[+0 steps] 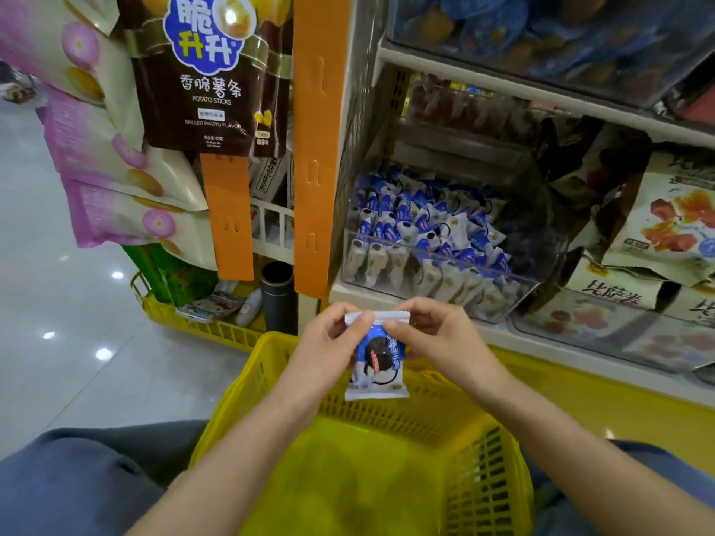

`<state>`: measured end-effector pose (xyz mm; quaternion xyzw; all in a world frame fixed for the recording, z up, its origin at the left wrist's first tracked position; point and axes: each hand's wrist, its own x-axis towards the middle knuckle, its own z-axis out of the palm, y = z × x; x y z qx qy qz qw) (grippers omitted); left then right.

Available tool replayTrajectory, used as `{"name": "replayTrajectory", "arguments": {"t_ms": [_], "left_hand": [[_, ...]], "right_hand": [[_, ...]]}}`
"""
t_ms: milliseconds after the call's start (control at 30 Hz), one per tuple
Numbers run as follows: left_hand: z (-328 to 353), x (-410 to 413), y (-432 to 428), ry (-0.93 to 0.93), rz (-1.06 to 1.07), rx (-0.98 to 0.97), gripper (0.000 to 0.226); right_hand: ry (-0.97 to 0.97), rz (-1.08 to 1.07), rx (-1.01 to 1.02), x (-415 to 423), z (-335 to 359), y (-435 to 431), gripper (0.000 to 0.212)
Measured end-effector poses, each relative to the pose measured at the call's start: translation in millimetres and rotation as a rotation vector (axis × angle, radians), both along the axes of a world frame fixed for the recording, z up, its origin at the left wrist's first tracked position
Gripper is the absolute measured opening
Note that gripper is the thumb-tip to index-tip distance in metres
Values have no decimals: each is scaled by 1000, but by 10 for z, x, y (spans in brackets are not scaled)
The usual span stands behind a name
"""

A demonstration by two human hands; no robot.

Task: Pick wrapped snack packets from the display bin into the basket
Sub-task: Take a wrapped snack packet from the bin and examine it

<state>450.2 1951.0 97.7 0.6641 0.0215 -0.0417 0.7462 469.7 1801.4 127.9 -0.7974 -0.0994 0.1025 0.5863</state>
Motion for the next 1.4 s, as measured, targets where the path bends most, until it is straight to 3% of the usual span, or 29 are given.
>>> {"name": "replayTrajectory", "arguments": {"t_ms": [133,267,333,467,667,800,867,967,1067,1167,1267,1400], "left_hand": [[-61,13,-31,31,25,45,18],[-85,28,-46,85,-4,75,23],[-95,21,-57,114,-20,75,24],[-123,41,-65,192,-33,25,17],[-97,27,-50,227,15,-72,30],[-57,41,28,117,167,-77,23],[-46,45,61,59,215,-36,18],[-44,35,66,-37,233,107,16],[-80,32,67,-122,199,303,17],[-115,12,47,-170,98,399,18],[-125,-28,5,-204,25,430,15],[-110,-47,-13,-224,22,436,14]], "right_hand": [[-187,-26,-148,-46,-97,14,11],[-574,43,-486,-86,-108,-37,7],[-665,101,-579,-96,-121,-68,8],[-486,-16,-433,-80,-160,-66,6],[62,-320,148,39,-134,-90,13],[328,-264,311,-11,-126,-88,3],[389,-151,251,-46,-147,-65,20],[311,-12,-53,-100,-192,-27,42],[4,23,-321,-139,-235,-10,61],[-185,-9,-266,-135,-227,-8,41],[-215,-35,-209,-109,-225,-25,8],[-143,-61,-130,-96,-241,-35,3]]}}
